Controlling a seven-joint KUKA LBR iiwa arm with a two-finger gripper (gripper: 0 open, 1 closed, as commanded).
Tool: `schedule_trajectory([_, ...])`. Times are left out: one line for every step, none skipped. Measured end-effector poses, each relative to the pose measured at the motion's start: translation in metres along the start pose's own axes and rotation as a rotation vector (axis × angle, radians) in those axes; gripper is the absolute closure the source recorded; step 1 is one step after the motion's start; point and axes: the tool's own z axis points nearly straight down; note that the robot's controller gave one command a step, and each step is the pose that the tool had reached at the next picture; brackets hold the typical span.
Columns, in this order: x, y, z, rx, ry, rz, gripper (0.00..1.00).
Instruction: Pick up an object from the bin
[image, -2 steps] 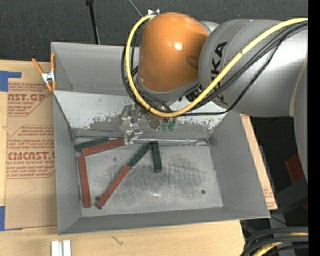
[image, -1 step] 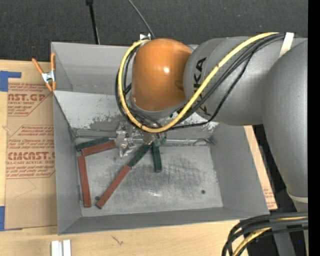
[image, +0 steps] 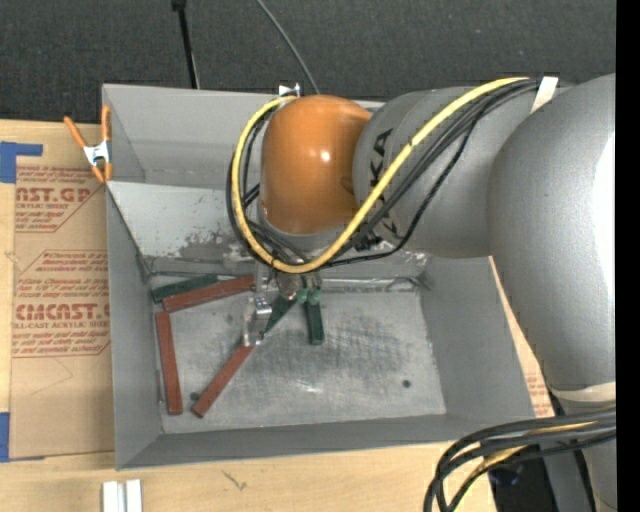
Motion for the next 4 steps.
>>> schedule_trajectory([0.0,0.0,0.0,0.0,0.0,0.0,0.0])
schedule_trajectory([0.037,-0.024,0.056,-0.001,-0.004,-0.007,0.0])
schedule_trajectory([0.055,0.0,0.098,0.0,0.005,-0.189,1.0])
schedule_trajectory([0.055,0.0,0.098,0.0,0.005,-0.189,1.0])
